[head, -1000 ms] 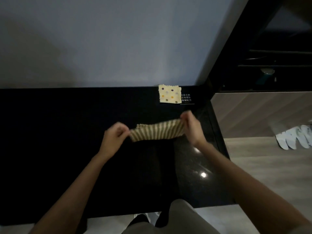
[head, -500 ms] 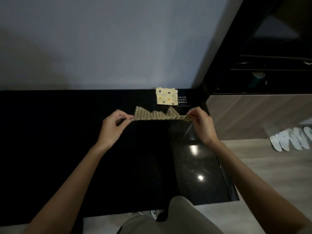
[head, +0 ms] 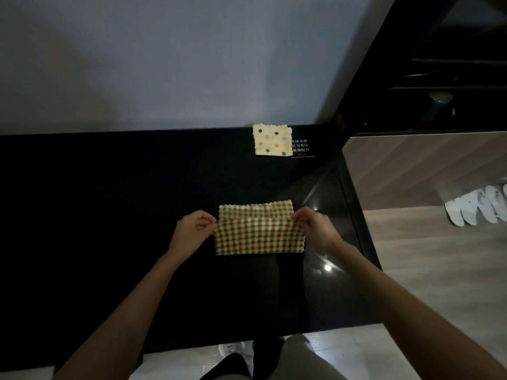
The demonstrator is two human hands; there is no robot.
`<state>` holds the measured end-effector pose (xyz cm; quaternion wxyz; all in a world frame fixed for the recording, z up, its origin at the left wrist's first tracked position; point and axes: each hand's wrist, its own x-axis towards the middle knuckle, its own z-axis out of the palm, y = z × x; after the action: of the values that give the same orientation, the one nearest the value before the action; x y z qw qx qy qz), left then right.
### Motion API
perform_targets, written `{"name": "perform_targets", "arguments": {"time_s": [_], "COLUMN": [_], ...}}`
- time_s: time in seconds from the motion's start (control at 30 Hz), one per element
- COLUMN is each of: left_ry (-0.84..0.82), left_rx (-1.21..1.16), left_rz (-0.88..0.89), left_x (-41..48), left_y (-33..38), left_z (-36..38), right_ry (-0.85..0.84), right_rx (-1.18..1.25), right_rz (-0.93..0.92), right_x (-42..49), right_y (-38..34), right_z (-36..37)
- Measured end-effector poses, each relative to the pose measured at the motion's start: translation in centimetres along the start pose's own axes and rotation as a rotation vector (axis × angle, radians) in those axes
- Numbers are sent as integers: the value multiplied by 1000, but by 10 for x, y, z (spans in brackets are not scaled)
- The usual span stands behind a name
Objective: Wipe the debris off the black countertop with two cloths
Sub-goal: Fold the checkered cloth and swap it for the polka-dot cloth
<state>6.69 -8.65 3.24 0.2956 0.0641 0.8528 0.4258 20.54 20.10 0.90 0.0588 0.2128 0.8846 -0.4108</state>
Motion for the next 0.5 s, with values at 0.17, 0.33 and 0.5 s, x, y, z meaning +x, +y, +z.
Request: {"name": "perform_targets", "arguments": {"time_s": [0.17,0.33,0.5], "left_ry": [47,107,-108], "left_rx": [142,383,636], "left_rz": [-15,68,393], "left_x": [55,56,9], "left_y": [3,-4,3], "left_z": [10,21,64], "right_ry": [-24,-29,-199], "right_rx": [-55,-411,-507], "right_rz": [85,-57,-172], "right_x": [56,77,95], "right_y": [-3,-8,-40], "right_z": [1,16,36]}}
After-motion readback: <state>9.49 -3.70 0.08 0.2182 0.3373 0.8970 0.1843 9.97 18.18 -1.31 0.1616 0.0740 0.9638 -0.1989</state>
